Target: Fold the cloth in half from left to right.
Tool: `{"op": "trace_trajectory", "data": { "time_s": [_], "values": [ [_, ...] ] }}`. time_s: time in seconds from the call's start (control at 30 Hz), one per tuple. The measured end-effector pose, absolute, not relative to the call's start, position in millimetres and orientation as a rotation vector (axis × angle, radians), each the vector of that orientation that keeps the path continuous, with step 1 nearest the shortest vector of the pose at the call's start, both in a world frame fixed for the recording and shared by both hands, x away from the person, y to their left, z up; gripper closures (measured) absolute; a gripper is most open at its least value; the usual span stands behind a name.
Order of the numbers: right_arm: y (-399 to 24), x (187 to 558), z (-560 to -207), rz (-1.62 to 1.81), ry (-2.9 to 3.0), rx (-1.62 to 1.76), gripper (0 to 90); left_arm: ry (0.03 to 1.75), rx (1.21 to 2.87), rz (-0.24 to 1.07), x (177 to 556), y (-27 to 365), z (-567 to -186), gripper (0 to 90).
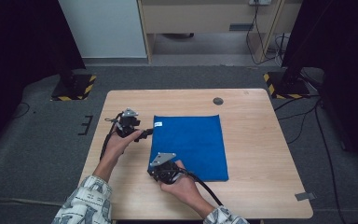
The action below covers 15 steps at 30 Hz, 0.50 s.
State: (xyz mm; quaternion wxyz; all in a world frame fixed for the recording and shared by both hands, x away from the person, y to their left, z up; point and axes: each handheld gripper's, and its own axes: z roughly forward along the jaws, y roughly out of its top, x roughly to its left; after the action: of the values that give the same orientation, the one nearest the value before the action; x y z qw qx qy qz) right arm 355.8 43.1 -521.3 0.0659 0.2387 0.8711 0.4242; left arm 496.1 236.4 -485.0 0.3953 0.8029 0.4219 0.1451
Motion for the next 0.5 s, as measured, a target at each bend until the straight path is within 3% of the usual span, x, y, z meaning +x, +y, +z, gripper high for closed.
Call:
{"op": "trace_trajectory", "data": {
  "time_s": [0.5],
  "values": [
    [58.4, 341.4, -519.3, 1.331, 2.656, 0.709, 88.4, 1.139, 2.049, 0.397, 529.5, 232.1, -509.4, 30.7]
  ]
}}
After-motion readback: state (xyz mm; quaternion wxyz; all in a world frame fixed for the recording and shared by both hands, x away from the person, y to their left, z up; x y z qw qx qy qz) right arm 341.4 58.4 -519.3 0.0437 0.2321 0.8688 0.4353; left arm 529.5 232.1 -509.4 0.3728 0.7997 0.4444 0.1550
